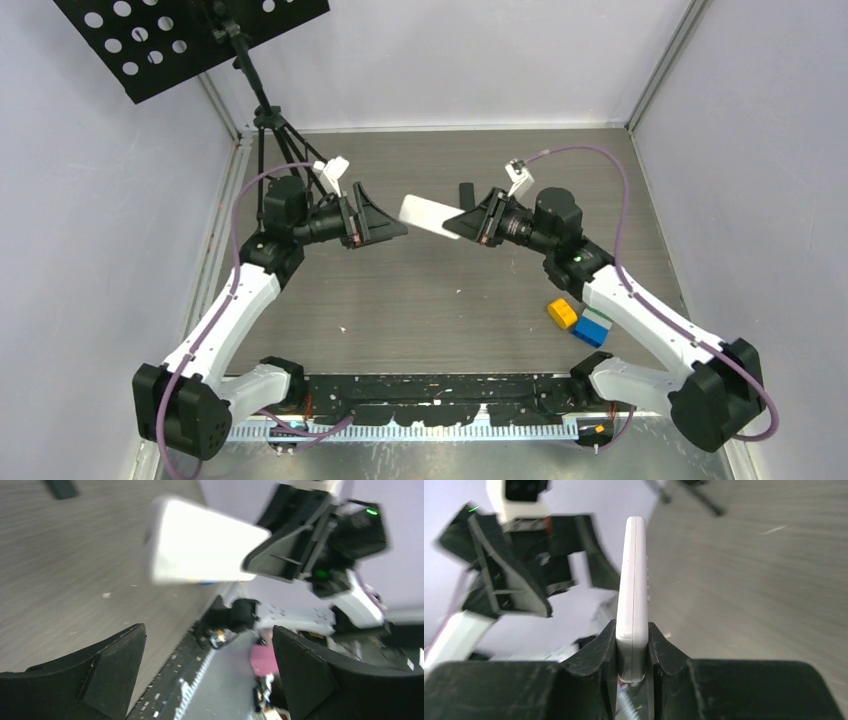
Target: Load the batteries into the remote control
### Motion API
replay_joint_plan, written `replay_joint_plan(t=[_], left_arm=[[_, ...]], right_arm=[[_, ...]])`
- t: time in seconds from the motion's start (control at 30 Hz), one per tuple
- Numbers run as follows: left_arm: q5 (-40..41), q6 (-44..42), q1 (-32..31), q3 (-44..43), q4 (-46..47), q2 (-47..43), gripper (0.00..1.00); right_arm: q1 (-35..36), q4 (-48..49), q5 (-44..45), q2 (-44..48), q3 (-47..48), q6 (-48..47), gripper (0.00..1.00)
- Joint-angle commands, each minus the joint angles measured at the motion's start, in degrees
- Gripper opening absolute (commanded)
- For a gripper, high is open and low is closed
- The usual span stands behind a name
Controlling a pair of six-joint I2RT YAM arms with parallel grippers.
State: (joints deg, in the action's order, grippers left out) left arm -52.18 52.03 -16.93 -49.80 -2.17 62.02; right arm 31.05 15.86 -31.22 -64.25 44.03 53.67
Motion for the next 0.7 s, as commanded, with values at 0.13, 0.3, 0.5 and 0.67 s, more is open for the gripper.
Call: replay_joint_plan(t=[0.13,0.3,0.5,0.67], left_arm=[[19.0,-16.5,1.6,-4.8,-27.8,-0.1,1.0],[19.5,-16.5,1.6,-4.4,-27.9,-0.1,1.0],[20.2,-17.0,1.6,-4.7,-28.5,-0.8,1.0],[20.9,-18.2,1.6,-4.6,-29.7,-1.6,1.0]], right_arm=[[-0.3,-46.9,58.9,-3.1,15.6,-29.9,0.0],[-0.3,-53.7,81.0,-15.4,21.2,-34.0,0.0],[-0.3,-54.5,88.1,-32.6,27.6,-36.7,0.0],[-0.2,-55.1,87.6,-44.8,33.0,-39.0,0.0]])
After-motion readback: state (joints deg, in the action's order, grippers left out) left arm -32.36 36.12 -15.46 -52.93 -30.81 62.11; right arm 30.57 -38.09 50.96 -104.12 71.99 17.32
